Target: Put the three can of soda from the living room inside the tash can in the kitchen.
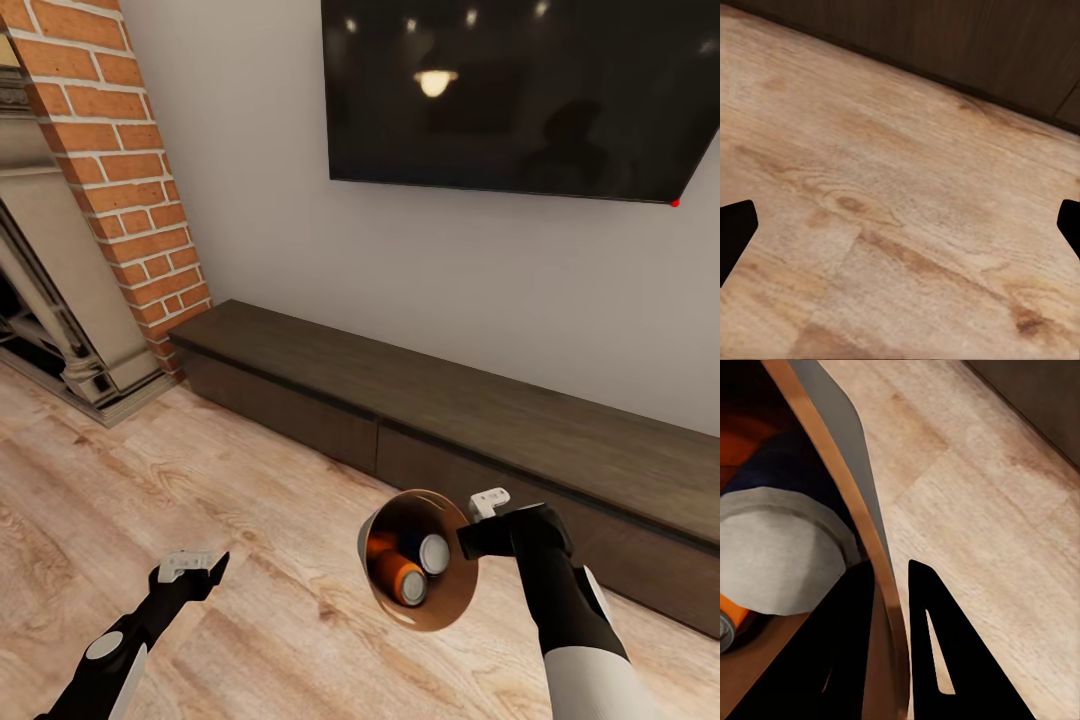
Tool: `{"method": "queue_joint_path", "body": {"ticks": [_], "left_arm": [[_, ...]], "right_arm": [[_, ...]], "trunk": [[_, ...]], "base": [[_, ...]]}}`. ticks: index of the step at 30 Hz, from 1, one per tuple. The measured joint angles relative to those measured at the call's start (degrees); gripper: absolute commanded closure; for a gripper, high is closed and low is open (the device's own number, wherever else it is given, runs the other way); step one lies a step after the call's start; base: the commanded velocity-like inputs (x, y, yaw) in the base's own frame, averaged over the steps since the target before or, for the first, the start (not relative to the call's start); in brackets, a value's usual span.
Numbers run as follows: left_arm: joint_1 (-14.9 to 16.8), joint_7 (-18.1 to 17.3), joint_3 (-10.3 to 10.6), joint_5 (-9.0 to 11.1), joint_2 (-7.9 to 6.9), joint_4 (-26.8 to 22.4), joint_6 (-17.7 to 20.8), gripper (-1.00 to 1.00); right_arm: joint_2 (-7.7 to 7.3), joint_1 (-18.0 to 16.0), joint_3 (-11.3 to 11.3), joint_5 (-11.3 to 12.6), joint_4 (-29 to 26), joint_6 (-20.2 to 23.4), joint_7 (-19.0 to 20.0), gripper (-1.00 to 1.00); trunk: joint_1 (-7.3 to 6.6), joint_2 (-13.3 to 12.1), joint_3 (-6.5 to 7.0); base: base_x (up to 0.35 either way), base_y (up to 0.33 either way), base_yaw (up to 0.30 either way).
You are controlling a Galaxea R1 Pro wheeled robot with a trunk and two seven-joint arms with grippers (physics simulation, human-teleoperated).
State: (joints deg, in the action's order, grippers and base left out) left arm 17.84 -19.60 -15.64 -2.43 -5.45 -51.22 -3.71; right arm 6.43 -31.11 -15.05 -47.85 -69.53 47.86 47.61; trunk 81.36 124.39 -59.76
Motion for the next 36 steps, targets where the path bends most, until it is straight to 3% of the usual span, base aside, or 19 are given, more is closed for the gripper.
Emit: {"method": "queue_joint_path", "body": {"ticks": [4, 8, 14, 24, 29, 32, 36], "left_arm": [[0.0, 1.1, 0.0, 0.0, 0.00, 0.0, 0.0, -1.00], [0.0, 1.5, 0.0, 0.0, 0.00, 0.0, 0.0, -1.00], [0.0, 1.7, 0.0, 0.0, 0.00, 0.1, 0.0, -1.00], [0.0, 1.8, 0.0, 0.2, 0.00, 0.2, 0.0, -1.00], [0.0, 1.7, 0.0, 0.2, -0.06, 0.1, 0.0, -1.00], [0.0, 1.7, -0.1, 0.3, -0.08, 0.2, 0.0, -1.00], [0.0, 1.7, -0.1, 0.2, -0.09, 0.5, 0.1, -1.00]], "right_arm": [[0.09, 0.0, 0.0, 0.3, 0.1, -0.1, 0.0, 1.00], [0.09, 0.0, 0.1, 2.3, 0.3, 0.3, 0.0, 1.00], [0.06, 0.0, 0.1, 2.7, 0.4, 0.7, 0.0, 1.00], [-0.11, 0.0, 0.1, 3.0, 2.8, 3.3, 4.6, 1.00], [-0.69, -0.6, -0.6, 2.3, 11.1, 3.4, 5.3, 1.00], [-2.13, -1.8, -0.9, 2.4, 15.1, 3.6, 5.1, 1.00], [-4.09, -7.4, -0.6, 0.7, 21.1, 7.7, 4.8, 1.00]], "trunk": [[0.00, 0.0, 0.00], [0.00, 0.0, 0.00], [0.00, 0.0, 0.00], [0.00, 0.0, 0.00], [0.00, 0.0, 0.00], [0.00, 0.0, 0.00], [0.00, 0.0, 0.00]], "base": [[0.000, 0.000, 0.000], [0.000, 0.000, 0.000], [0.000, 0.000, 0.000], [0.000, 0.000, 0.000], [0.000, 0.000, 0.000], [0.000, 0.000, 0.000], [0.000, 0.000, 0.000]]}}
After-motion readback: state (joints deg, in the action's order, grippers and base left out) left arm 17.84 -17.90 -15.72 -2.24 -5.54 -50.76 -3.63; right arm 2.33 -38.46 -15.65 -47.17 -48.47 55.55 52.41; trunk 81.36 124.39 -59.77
